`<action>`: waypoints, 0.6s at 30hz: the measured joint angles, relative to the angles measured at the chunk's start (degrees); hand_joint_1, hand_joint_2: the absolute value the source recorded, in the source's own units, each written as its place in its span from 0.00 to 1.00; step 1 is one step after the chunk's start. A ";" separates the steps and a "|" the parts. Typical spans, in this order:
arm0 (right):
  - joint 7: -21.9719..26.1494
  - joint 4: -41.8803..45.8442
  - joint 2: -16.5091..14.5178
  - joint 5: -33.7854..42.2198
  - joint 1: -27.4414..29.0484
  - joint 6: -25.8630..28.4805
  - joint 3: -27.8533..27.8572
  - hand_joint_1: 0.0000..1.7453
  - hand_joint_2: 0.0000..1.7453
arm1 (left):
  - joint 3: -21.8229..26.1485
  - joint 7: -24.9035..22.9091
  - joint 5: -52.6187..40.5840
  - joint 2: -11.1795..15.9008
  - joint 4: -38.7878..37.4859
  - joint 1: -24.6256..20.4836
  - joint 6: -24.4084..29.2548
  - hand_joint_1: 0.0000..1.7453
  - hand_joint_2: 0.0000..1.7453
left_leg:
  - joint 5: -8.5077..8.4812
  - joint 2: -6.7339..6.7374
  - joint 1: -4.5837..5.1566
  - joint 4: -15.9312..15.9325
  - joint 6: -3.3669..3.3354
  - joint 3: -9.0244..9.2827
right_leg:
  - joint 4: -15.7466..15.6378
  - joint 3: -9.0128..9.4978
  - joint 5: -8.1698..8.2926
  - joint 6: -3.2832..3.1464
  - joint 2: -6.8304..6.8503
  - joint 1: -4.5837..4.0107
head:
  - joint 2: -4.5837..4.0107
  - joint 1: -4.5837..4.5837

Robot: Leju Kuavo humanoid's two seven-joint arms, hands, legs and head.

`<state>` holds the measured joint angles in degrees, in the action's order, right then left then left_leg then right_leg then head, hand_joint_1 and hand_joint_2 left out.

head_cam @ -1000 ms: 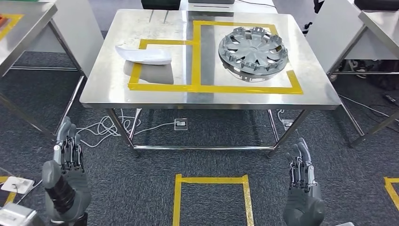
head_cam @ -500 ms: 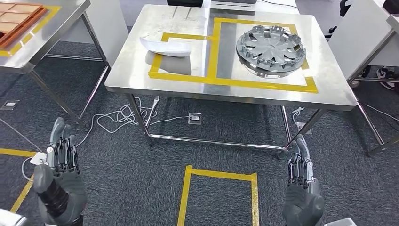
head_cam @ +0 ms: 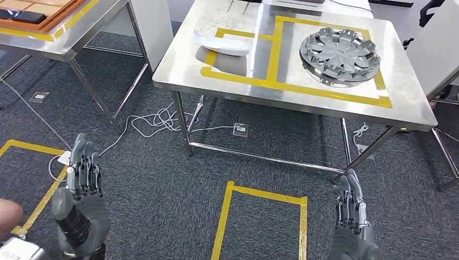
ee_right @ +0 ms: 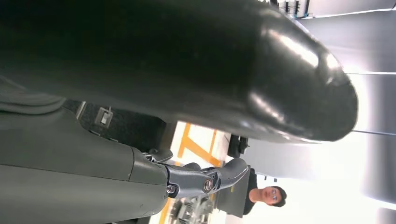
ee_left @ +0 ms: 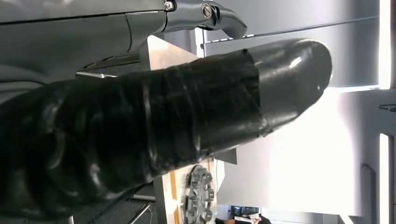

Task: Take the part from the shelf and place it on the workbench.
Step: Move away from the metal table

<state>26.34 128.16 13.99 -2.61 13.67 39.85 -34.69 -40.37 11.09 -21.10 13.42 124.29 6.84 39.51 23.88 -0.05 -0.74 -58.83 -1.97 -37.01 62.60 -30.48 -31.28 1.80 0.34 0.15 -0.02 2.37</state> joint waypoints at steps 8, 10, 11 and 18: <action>-1.16 -0.06 -0.25 -0.59 0.73 0.02 0.11 0.00 0.00 | -0.14 0.33 0.96 -0.25 -1.29 -0.33 -1.32 0.00 0.00 | 2.82 -0.10 -0.55 -3.51 2.44 -1.93 | -7.76 2.16 3.17 -2.25 0.38 -0.51 | 0.01 -0.66; -2.69 -0.06 -0.28 -1.07 0.52 0.03 0.11 0.00 0.00 | -0.19 -0.69 0.90 -0.18 -1.32 -0.39 -1.69 0.00 0.00 | 7.99 -0.09 -0.57 -10.51 2.77 -3.47 | -7.77 1.07 4.12 -2.55 0.51 -0.54 | 0.01 -1.48; -3.43 -0.06 -0.28 -1.28 0.31 0.04 0.11 0.00 0.00 | -0.18 -1.16 0.89 -0.12 -1.31 -0.39 -1.87 0.00 0.00 | 8.98 -0.09 -0.60 -13.30 2.90 -3.64 | -7.71 0.63 4.62 -2.53 0.57 -0.55 | 0.01 -1.76; -6.25 0.04 -0.28 -2.25 -1.79 0.04 0.11 0.00 0.00 | 0.32 -2.47 1.00 0.01 -0.79 -0.85 -3.28 0.00 0.00 | 6.07 0.21 -0.30 0.14 2.29 8.66 | -5.47 -3.55 7.24 -0.96 0.75 -0.65 | 0.01 -3.02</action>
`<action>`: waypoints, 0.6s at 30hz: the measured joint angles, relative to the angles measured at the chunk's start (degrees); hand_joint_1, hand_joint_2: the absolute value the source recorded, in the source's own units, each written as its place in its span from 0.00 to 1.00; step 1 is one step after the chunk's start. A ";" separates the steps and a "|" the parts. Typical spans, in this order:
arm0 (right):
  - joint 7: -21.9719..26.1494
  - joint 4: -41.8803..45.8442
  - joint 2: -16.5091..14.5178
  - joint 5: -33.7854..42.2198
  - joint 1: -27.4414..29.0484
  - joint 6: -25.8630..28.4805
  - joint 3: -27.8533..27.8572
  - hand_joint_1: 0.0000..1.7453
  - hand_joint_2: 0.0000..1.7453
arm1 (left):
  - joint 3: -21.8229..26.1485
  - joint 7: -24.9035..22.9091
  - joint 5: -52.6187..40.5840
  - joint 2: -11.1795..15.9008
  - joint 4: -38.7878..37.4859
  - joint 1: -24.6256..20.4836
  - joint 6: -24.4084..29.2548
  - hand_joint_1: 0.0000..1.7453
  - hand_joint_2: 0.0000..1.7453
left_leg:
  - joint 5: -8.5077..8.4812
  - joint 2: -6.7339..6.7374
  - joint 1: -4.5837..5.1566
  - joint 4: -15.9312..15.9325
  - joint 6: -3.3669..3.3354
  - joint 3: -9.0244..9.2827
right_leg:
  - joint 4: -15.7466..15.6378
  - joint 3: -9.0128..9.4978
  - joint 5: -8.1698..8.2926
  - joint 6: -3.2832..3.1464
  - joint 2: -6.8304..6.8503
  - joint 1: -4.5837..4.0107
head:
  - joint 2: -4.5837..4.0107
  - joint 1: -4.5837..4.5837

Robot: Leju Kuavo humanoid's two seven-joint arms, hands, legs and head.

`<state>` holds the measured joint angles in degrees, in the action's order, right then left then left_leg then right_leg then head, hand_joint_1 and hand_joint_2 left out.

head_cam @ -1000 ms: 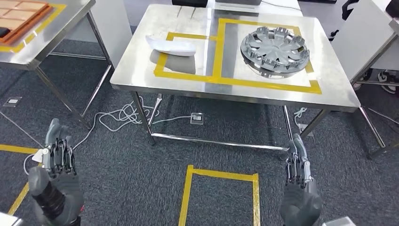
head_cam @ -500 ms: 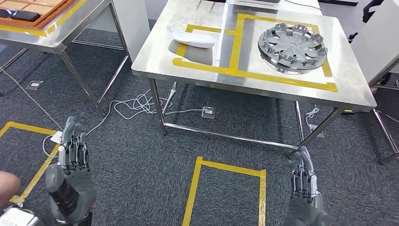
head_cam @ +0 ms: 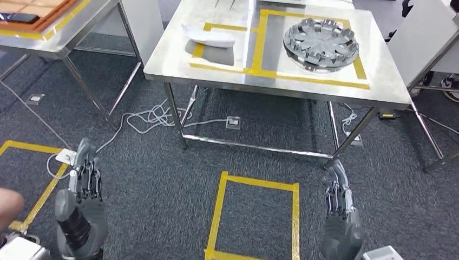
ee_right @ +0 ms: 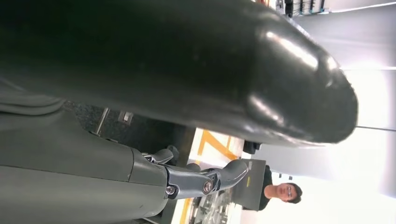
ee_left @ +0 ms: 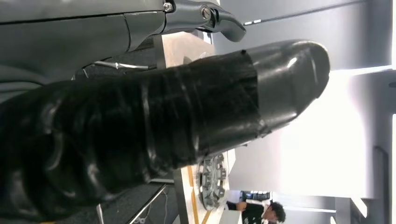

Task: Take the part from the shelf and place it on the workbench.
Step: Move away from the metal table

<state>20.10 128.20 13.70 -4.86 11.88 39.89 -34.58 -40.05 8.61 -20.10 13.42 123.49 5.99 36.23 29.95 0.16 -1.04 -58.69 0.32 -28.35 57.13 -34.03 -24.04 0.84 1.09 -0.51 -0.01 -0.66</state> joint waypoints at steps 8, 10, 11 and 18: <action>-0.79 0.25 0.00 -0.08 -0.60 0.02 -0.02 0.00 0.00 | 0.34 -0.04 0.21 -0.07 0.18 -0.01 -0.32 0.00 0.00 | -2.19 -0.22 -0.01 1.16 -2.92 -2.83 | 14.91 -5.52 -9.23 2.37 -0.61 0.66 | -0.01 1.70; -1.07 0.25 0.00 -0.09 -0.61 0.02 -0.02 0.00 0.00 | 0.36 -0.04 0.29 -0.07 0.18 0.00 -0.32 0.00 0.00 | -3.11 -0.23 0.13 1.03 -2.86 -4.10 | 15.56 -4.17 -8.31 2.25 -0.63 0.75 | 0.01 2.04; -1.17 0.25 0.00 -0.10 -0.63 0.02 -0.02 0.00 0.00 | 0.36 -0.04 0.33 -0.07 0.18 0.00 -0.31 0.00 0.00 | -3.55 -0.27 0.18 0.97 -2.77 -4.67 | 12.86 -2.03 -6.78 1.99 -0.66 0.71 | 0.01 2.19; -1.42 0.64 0.01 -0.24 -0.99 0.02 -0.02 0.00 0.00 | 0.38 -0.02 0.56 -0.08 0.49 0.00 -0.22 0.00 0.00 | -5.72 -0.30 -0.05 0.93 -0.73 -6.18 | -1.83 6.15 -4.61 -0.43 -0.83 -0.09 | 0.01 2.46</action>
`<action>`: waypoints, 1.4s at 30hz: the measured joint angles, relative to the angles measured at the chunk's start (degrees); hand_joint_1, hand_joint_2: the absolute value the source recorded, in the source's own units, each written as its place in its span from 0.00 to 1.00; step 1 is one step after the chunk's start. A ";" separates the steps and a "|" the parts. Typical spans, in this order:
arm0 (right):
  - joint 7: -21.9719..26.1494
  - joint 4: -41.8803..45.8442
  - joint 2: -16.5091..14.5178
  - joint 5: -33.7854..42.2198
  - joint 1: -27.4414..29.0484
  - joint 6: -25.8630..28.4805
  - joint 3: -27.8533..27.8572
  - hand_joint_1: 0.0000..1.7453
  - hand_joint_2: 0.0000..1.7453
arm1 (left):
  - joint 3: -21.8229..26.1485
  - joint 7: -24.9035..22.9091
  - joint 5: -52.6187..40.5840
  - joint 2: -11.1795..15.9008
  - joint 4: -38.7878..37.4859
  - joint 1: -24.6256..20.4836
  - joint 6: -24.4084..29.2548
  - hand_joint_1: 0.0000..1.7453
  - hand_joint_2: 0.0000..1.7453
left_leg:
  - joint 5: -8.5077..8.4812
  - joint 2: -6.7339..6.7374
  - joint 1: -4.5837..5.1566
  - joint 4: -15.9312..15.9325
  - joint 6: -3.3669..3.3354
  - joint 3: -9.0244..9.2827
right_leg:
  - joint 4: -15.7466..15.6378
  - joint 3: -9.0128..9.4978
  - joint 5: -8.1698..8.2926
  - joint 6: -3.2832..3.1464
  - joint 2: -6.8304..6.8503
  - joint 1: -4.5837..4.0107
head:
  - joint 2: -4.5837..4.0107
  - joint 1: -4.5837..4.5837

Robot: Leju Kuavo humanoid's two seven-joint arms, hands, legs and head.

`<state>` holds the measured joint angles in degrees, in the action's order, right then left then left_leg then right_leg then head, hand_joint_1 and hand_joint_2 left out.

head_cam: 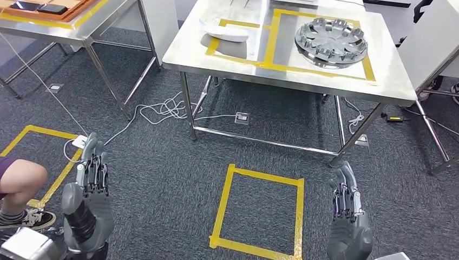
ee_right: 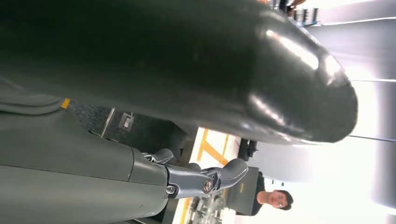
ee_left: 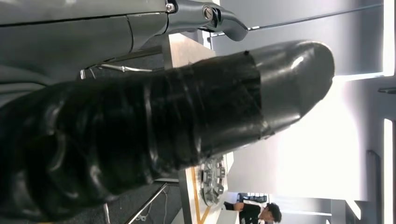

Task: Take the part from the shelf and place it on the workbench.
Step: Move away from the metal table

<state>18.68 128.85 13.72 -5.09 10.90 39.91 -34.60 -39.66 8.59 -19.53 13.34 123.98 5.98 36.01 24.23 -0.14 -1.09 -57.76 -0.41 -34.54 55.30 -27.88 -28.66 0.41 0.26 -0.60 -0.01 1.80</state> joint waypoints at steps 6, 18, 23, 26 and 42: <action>-0.14 0.04 -0.01 0.02 -0.10 -0.02 0.00 0.00 0.00 | 0.19 -0.02 0.35 0.04 0.10 0.16 0.07 0.00 0.00 | 10.23 0.01 -0.17 -15.09 1.31 -4.26 | -0.58 -2.34 2.79 -1.09 0.52 0.22 | -0.01 -1.67; -0.27 0.07 0.07 0.00 -0.15 0.00 -0.04 0.00 0.00 | 0.23 0.07 0.44 0.07 0.15 0.05 0.09 0.00 0.00 | 4.68 0.22 -0.05 0.62 -1.95 4.73 | 7.80 -9.00 0.23 2.33 0.18 0.51 | 0.00 -2.00; -0.39 0.04 0.13 0.00 -0.12 0.00 -0.05 0.00 0.00 | 0.23 0.09 0.47 0.05 0.14 0.11 0.09 0.00 0.00 | 2.43 0.22 0.16 0.29 -2.15 2.16 | 16.30 -8.68 -3.06 2.63 0.14 0.91 | 0.01 -0.67; -0.40 0.05 0.18 0.00 -0.25 0.00 -0.07 0.00 0.00 | 0.22 0.21 0.50 0.05 0.14 0.08 0.12 0.00 0.00 | 1.07 0.12 0.22 0.05 -1.55 0.81 | 5.20 -1.19 -0.12 1.70 0.00 0.65 | -0.01 -0.20; -0.63 -0.09 0.30 0.15 -0.46 -0.03 -0.11 0.00 0.00 | 0.28 0.37 0.66 0.10 0.14 0.18 0.25 0.00 0.00 | 5.15 0.16 0.21 -1.32 0.47 5.75 | 1.53 -4.57 3.70 -0.17 0.45 0.20 | -0.01 -2.51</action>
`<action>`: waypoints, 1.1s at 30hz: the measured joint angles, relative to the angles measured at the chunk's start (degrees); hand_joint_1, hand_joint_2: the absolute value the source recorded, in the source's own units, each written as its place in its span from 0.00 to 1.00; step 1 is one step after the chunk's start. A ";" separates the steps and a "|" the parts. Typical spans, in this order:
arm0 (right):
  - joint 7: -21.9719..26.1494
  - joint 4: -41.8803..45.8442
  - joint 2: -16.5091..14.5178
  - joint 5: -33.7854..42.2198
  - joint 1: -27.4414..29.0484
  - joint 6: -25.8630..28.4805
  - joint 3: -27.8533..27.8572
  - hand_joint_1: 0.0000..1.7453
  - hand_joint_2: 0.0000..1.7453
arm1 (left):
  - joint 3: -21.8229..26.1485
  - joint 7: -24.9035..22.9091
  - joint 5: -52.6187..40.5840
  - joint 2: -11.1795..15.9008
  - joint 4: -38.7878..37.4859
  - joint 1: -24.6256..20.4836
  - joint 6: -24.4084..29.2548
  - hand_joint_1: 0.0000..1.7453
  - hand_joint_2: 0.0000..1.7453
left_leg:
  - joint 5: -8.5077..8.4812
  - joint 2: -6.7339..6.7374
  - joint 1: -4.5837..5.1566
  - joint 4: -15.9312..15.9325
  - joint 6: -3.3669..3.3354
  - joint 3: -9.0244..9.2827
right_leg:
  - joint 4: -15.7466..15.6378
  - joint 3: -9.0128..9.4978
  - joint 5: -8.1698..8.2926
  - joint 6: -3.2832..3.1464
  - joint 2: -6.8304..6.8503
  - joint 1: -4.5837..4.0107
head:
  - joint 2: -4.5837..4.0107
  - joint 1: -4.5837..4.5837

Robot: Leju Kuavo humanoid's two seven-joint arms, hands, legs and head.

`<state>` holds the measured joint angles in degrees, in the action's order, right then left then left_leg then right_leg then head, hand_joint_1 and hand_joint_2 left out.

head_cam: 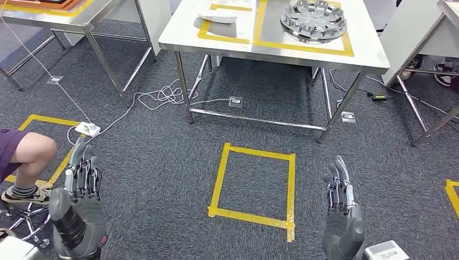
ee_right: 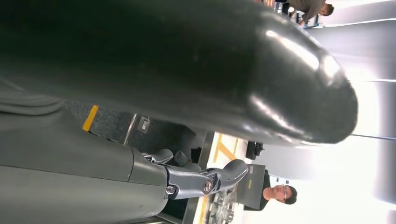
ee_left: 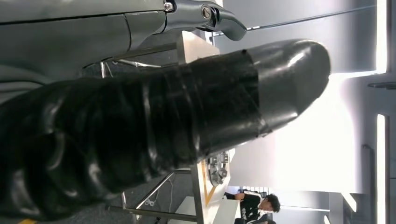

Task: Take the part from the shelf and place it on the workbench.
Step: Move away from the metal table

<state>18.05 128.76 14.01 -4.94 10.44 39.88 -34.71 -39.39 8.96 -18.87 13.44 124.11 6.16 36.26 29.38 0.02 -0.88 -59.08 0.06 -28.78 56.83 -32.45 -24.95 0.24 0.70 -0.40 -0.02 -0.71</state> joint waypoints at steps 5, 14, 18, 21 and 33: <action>0.05 0.02 0.02 0.00 -0.03 0.01 -0.02 0.00 0.00 | 0.00 0.03 -0.01 0.02 0.01 0.00 -0.01 0.00 0.00 | -0.35 -0.12 -0.11 1.84 -1.92 -0.76 | 2.36 -2.25 -0.79 1.75 -0.20 0.11 | 0.01 0.25; 0.05 -0.18 0.37 0.11 0.01 0.01 -0.05 0.00 0.00 | 0.00 0.27 0.05 0.03 -0.02 0.06 0.11 0.00 0.00 | -4.20 -0.09 0.00 1.63 -2.19 -5.21 | 5.24 2.31 -4.43 2.05 -0.39 0.60 | 0.01 2.23; 0.14 -0.15 0.48 0.11 -0.02 0.01 -0.06 0.00 0.00 | -0.01 0.33 0.05 0.05 -0.01 0.06 0.11 0.00 0.00 | -5.72 0.09 -0.12 1.79 -0.76 -6.02 | -1.27 5.15 -4.68 0.79 -0.37 0.04 | 0.00 2.41; 0.13 -0.16 0.49 0.11 -0.01 0.00 -0.07 0.00 0.00 | 0.02 0.37 0.06 0.07 -0.01 0.10 0.15 0.00 0.00 | -2.91 0.07 -0.10 -0.88 0.01 -7.32 | -2.48 4.66 -3.44 -0.29 -0.05 0.38 | 0.00 1.91; 0.60 -0.34 0.51 0.19 0.17 0.01 -0.10 0.00 0.00 | 0.02 1.01 0.38 0.11 -0.03 0.22 0.36 0.00 0.00 | 0.49 -0.10 -0.02 1.65 -0.49 0.52 | 0.28 -0.29 -0.07 0.99 0.02 0.00 | 0.01 -0.12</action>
<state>18.64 128.41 14.52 -4.75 10.60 39.89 -34.81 -39.36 9.97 -18.50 13.55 124.08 6.38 36.62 29.87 -0.07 -0.90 -57.43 -0.44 -28.27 57.11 -32.73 -25.02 1.23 0.73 -0.41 -0.01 -0.82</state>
